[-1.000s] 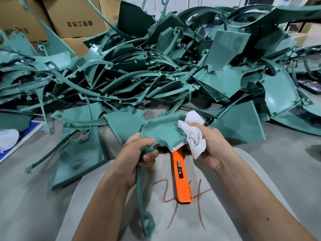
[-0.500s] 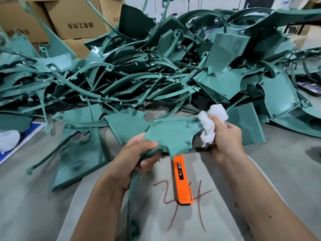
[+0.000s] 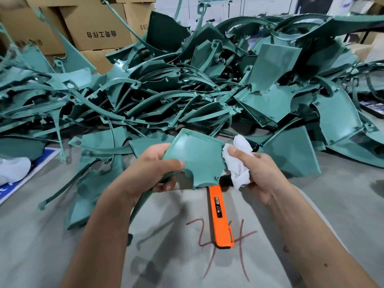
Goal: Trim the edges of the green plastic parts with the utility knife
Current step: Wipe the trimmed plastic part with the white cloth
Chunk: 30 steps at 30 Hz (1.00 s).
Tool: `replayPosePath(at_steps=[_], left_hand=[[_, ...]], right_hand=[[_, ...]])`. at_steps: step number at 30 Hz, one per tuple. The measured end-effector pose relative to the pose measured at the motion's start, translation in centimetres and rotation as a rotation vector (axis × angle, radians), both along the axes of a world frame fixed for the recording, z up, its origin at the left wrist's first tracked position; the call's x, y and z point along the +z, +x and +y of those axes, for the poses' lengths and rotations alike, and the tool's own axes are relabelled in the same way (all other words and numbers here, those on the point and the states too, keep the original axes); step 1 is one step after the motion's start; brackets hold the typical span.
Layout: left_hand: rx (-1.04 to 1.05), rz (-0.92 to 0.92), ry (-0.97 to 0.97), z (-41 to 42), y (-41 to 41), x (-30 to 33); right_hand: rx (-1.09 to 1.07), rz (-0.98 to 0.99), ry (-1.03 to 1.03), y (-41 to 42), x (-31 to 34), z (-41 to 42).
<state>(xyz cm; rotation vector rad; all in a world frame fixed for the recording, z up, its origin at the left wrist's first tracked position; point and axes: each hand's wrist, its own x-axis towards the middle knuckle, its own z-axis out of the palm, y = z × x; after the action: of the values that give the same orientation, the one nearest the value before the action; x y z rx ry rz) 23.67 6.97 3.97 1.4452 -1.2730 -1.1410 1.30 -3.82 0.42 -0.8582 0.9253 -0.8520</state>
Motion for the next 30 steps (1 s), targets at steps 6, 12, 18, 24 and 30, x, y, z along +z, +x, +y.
replayPosePath(at_steps=[6, 12, 18, 24, 30], left_hand=[[0.196, -0.382, -0.166, -1.5, -0.5, 0.6], [0.222, -0.325, -0.306, -1.2, -1.5, -0.1], [0.11, -0.293, -0.228, -0.9, -0.9, 0.6], [0.122, -0.332, -0.22, -0.6, 0.2, 0.6], [0.061, -0.269, -0.187, -0.4, 0.5, 0.7]], right_hand=[[0.004, -0.052, 0.016, 1.0, -0.1, 1.1], [-0.169, -0.139, 0.073, 1.4, -0.8, 0.7], [-0.122, -0.122, 0.035, 0.1, -1.1, -0.2], [-0.093, -0.145, 0.013, 0.4, -1.0, 0.2], [-0.155, -0.113, -0.081, 0.6, -1.1, 0.4]])
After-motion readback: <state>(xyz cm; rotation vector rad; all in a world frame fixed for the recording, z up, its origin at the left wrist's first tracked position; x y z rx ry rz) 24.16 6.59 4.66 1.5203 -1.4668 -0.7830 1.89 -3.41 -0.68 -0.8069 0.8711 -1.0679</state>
